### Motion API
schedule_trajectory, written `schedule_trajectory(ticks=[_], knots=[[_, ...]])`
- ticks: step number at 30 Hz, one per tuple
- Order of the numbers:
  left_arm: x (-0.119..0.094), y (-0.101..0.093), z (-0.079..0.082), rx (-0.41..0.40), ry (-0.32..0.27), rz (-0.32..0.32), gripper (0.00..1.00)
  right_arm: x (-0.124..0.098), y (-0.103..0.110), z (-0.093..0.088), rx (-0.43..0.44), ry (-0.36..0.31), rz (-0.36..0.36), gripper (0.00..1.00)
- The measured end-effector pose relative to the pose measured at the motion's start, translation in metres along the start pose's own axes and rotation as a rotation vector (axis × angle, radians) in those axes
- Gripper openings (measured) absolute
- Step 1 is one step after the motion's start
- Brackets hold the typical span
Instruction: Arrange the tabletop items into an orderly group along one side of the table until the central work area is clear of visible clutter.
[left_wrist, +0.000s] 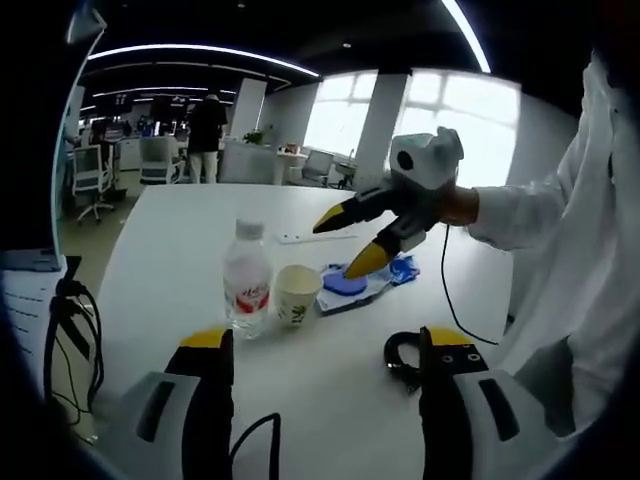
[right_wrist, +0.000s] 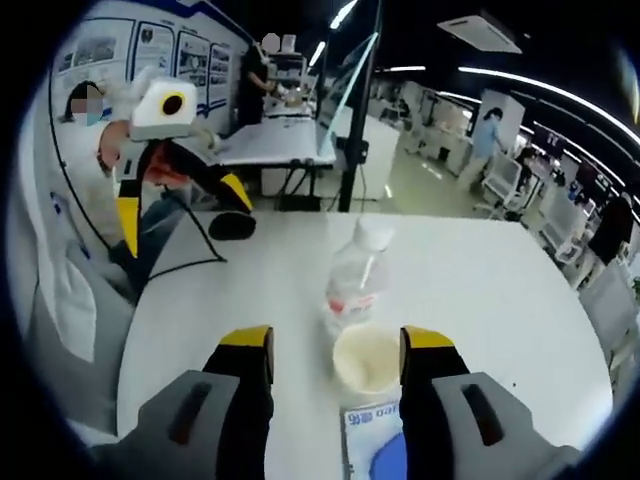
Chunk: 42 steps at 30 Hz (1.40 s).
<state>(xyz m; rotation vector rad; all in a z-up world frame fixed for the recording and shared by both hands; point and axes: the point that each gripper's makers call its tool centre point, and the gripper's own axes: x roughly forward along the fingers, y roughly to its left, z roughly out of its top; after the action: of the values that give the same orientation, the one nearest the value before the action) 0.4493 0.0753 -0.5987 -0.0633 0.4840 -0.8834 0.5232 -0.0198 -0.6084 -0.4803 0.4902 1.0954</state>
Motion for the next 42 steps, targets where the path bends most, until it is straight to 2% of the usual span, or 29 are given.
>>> schedule_trajectory(ticks=[5,14,18,28,31,42], knots=[[0.002,-0.005,0.004,0.015,0.003,-0.012,0.77,-0.017,-0.004,0.005,0.067,-0.047,-0.053,0.5],[0.009,-0.019,0.02,0.046,-0.002,-0.04,0.77,-0.06,-0.009,0.007,0.157,-0.119,-0.143,0.5],[0.013,-0.026,0.026,0.061,-0.004,-0.054,0.77,-0.078,-0.012,-0.005,0.173,-0.113,-0.183,0.5],[0.02,-0.051,0.045,0.11,-0.01,-0.1,0.77,-0.125,-0.008,-0.012,0.247,-0.152,-0.269,0.49],[0.023,-0.058,0.049,0.12,-0.011,-0.107,0.76,-0.135,-0.006,-0.016,0.24,-0.143,-0.3,0.49],[0.036,-0.095,0.061,0.161,-0.017,-0.181,0.76,-0.181,0.007,-0.035,0.287,-0.144,-0.381,0.48]])
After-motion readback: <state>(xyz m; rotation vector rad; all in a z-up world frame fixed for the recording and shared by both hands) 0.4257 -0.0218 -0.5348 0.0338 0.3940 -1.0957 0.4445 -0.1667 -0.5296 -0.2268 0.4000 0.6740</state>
